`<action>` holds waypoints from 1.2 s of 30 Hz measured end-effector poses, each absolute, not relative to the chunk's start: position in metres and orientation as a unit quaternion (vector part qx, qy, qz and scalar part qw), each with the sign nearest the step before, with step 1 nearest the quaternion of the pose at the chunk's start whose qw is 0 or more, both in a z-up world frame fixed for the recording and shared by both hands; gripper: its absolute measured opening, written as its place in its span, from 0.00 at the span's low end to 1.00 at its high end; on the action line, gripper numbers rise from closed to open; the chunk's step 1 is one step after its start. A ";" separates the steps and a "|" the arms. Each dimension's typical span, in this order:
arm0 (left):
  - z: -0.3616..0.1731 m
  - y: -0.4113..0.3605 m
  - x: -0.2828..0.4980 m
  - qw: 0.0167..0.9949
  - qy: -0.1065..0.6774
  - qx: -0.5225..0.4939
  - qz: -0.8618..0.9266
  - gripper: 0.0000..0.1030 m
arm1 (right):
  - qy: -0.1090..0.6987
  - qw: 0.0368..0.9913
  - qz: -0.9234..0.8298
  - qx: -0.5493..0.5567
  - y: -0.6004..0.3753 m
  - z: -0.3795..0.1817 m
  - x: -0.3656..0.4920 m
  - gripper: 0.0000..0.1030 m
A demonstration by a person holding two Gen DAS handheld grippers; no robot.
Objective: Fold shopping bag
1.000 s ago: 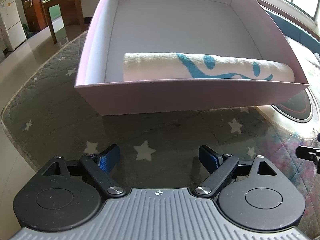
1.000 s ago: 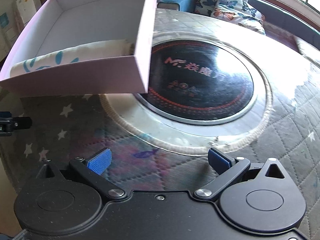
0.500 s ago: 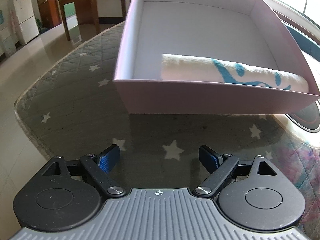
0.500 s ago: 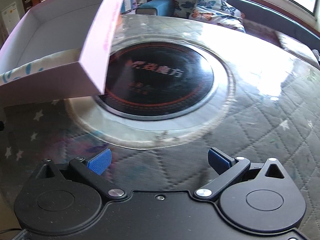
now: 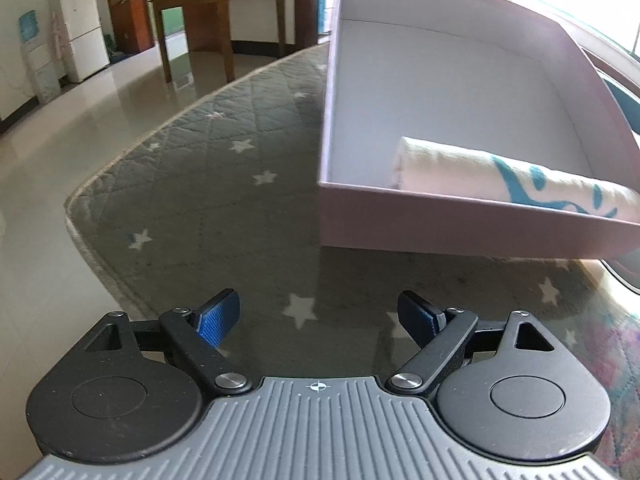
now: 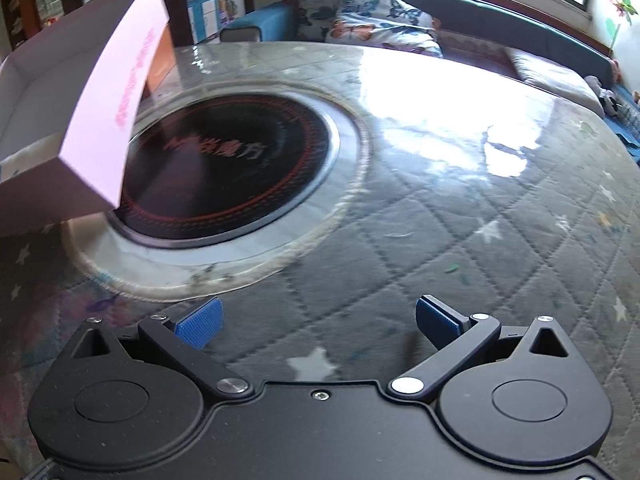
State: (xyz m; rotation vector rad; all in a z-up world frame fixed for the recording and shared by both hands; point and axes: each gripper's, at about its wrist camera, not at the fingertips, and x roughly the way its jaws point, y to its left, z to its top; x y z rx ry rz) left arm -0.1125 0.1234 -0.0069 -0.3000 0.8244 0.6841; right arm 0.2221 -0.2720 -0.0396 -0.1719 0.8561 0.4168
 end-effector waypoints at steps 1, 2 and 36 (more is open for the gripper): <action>-0.007 0.125 -0.113 0.849 0.390 -0.145 0.328 0.84 | 0.410 0.887 0.196 -0.080 -0.277 -0.039 0.224 1.00; -0.006 0.128 -0.114 0.848 0.388 -0.146 0.331 0.84 | 0.408 0.889 0.192 -0.078 -0.281 -0.039 0.226 1.00; -0.010 0.187 -0.113 0.825 0.356 -0.132 0.419 0.85 | 0.364 0.925 0.099 -0.035 -0.370 -0.049 0.291 1.00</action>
